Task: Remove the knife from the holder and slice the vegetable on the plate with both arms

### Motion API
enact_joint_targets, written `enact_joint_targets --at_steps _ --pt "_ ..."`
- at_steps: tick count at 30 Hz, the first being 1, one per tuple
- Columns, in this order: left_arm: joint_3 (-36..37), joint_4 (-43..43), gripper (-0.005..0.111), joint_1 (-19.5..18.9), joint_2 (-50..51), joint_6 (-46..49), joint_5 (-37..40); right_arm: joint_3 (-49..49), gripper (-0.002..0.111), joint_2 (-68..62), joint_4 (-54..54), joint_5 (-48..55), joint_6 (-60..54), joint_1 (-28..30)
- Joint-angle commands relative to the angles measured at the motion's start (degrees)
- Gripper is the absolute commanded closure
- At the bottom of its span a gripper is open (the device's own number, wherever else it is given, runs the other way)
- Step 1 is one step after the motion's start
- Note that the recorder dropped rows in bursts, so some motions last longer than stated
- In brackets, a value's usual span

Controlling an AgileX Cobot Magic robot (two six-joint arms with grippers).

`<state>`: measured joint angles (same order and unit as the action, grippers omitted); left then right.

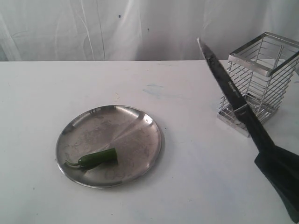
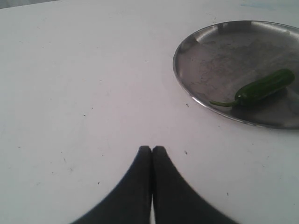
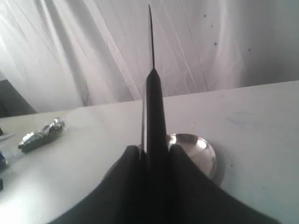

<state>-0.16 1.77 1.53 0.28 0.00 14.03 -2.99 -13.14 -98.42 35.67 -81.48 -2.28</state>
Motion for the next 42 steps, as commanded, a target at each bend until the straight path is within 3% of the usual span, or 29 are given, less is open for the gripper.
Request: enact_joint_targets --at_steps 1,3,5,7,10,13,16,18,21,24,27,30,32,34,36,39,42 --pt "0.2 0.2 0.107 0.5 -0.3 0.0 -0.2 1.3 0.108 -6.0 -1.5 -2.4 -7.4 -1.9" --pt "0.2 2.6 0.107 0.5 -0.3 -1.4 -5.7 1.3 0.108 -10.8 -1.5 -2.4 -8.9 -1.9" --pt "0.2 20.8 0.107 0.5 -0.3 -15.0 -14.0 1.3 0.108 -14.9 -1.5 1.1 -11.4 -1.9" --pt "0.2 27.2 0.107 0.5 -0.3 -17.3 -22.5 0.8 0.108 -18.7 -1.5 10.9 -16.8 -1.9" --pt "0.2 27.8 0.107 0.5 -0.3 -19.3 -29.1 -0.4 0.108 -23.7 -1.5 24.3 -23.7 -1.9" --pt "0.2 27.8 0.107 0.5 -0.3 -23.4 -34.3 -2.3 0.108 -28.9 -1.5 27.1 -23.7 -1.9" --pt "0.2 29.4 0.107 0.5 -0.3 -27.1 -48.5 -3.9 0.108 -33.1 -1.5 31.1 -23.7 -1.9" --pt "0.1 31.4 0.107 0.5 -0.3 -28.3 -53.6 -4.9 0.108 -35.4 -1.5 32.1 -23.7 -1.9" --pt "-5.7 28.8 0.107 0.5 4.6 -28.6 -48.0 -7.1 0.108 -39.7 -1.5 32.0 -23.7 -2.0" --pt "-12.4 13.7 0.107 0.5 15.2 -31.3 -43.0 -10.0 0.108 -44.8 -1.5 32.0 -24.4 -2.0" --pt "-18.5 -14.6 0.107 0.5 29.9 -42.0 -45.7 -12.6 0.108 -50.6 -1.5 32.4 -24.8 -2.6" --pt "-25.3 -54.8 0.107 0.5 46.5 -74.4 -45.2 -14.9 0.108 -56.9 -1.5 33.1 -27.1 -4.3" --pt "-28.5 -78.5 0.107 0.5 57.0 -96.0 -51.8 -16.6 0.108 -60.3 -1.5 33.1 -28.0 -5.1" --pt "-30.8 -92.8 0.107 0.5 65.4 -100.8 -60.9 -18.5 0.108 -62.9 -1.5 33.7 -27.7 -5.3" --pt "-30.9 -95.4 0.107 0.5 70.6 -100.2 -65.0 -19.7 0.108 -64.1 -1.5 33.8 -26.7 -5.3" --pt "-29.3 -89.4 0.107 0.5 74.8 -97.9 -66.2 -20.6 0.108 -64.3 -1.5 32.3 -23.0 -5.3" --pt "-26.9 -84.8 0.107 3.1 77.6 -94.0 -66.9 -21.8 0.108 -64.3 -1.5 30.6 -21.4 -5.6"
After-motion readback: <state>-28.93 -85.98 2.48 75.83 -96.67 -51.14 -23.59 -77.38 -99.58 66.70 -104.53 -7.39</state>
